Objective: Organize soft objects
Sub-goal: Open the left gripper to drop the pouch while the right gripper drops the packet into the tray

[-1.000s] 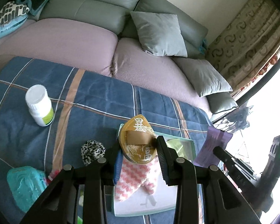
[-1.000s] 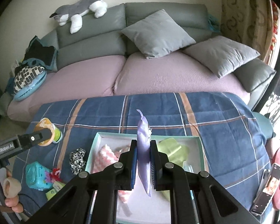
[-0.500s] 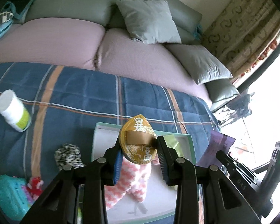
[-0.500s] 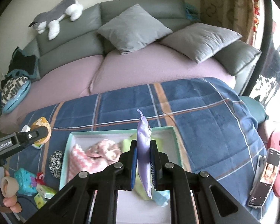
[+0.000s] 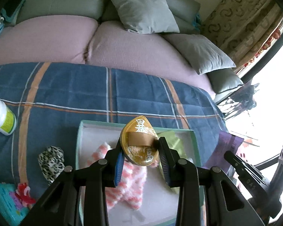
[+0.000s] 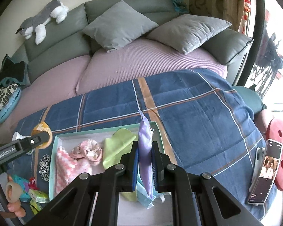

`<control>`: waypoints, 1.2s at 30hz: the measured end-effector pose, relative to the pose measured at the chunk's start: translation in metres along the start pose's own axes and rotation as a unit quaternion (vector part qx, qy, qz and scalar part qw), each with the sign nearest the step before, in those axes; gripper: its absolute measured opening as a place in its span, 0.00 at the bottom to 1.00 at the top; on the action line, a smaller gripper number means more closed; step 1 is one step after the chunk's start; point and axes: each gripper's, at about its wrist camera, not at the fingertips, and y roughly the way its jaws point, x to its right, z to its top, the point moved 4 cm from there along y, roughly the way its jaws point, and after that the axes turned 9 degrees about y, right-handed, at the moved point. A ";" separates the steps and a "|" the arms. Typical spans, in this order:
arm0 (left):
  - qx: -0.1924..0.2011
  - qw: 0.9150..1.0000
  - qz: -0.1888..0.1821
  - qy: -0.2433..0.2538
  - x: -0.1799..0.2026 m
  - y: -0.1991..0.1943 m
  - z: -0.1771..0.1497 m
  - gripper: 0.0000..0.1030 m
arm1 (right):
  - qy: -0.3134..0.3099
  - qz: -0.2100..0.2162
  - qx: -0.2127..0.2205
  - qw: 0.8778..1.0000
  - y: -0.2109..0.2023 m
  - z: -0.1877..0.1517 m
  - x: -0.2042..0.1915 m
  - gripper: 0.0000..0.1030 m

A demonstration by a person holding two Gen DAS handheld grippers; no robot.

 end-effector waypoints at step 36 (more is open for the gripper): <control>-0.065 0.996 0.054 -0.027 -0.032 0.056 -0.017 0.42 | -0.029 0.046 -0.053 0.997 0.032 -0.017 -0.032 0.13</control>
